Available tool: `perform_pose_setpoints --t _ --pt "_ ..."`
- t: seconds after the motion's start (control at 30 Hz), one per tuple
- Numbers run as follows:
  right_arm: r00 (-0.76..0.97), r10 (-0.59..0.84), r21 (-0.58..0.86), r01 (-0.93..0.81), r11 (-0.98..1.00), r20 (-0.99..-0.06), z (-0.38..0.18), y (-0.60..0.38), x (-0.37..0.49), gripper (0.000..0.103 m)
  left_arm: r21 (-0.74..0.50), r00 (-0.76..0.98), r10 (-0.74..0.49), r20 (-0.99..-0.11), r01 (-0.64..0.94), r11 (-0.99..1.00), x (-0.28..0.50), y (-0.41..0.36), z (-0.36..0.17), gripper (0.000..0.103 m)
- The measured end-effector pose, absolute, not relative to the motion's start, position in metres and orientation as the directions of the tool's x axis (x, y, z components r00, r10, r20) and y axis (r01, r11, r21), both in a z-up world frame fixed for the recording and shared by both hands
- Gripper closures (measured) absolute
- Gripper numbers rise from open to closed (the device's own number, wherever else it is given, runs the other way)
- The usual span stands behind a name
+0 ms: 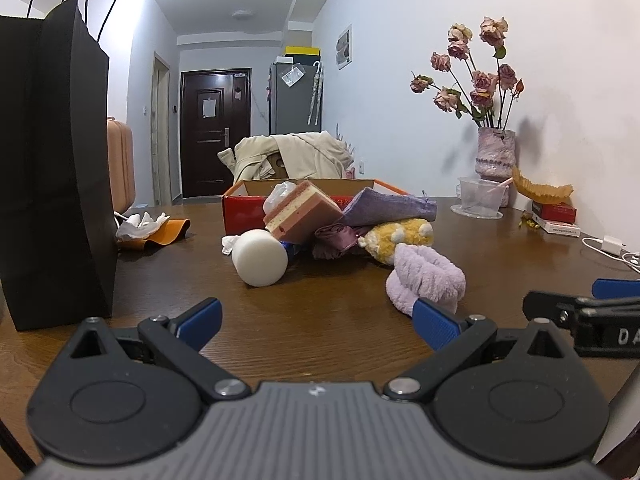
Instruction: Organize soft objects
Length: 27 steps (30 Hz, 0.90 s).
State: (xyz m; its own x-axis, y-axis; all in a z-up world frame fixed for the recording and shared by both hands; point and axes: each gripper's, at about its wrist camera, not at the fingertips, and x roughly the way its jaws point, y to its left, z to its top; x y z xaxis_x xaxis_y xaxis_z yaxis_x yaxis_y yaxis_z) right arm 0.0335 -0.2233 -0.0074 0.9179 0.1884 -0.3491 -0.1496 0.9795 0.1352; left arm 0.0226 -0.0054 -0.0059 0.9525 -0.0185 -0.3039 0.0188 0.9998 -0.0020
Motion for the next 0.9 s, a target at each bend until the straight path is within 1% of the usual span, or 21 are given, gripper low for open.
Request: perform_pose_setpoints --t 0.13,0.23,0.6,0.9 --pt "0.923 0.190 0.127 -0.156 0.980 -0.335 -0.005 -0.218 0.034 0.000 -0.005 0.958 -0.014 -0.287 0.013 1.000 0.020 -0.002 -0.006 0.000" --pt "0.911 0.192 0.102 -0.166 0.981 -0.364 -0.006 -0.212 0.037 0.000 -0.010 0.959 -0.015 -0.283 0.013 1.000 0.020 0.000 -0.006 0.000" --pt "0.909 0.190 0.097 -0.165 0.981 -0.372 -0.007 -0.208 0.042 0.000 -0.007 0.955 -0.011 -0.296 0.009 1.000 0.024 0.004 -0.009 0.000" --pt "0.915 0.194 0.108 -0.166 0.980 -0.352 -0.007 -0.209 0.040 0.000 -0.013 0.953 -0.019 -0.302 0.016 1.000 0.026 0.002 -0.009 0.000"
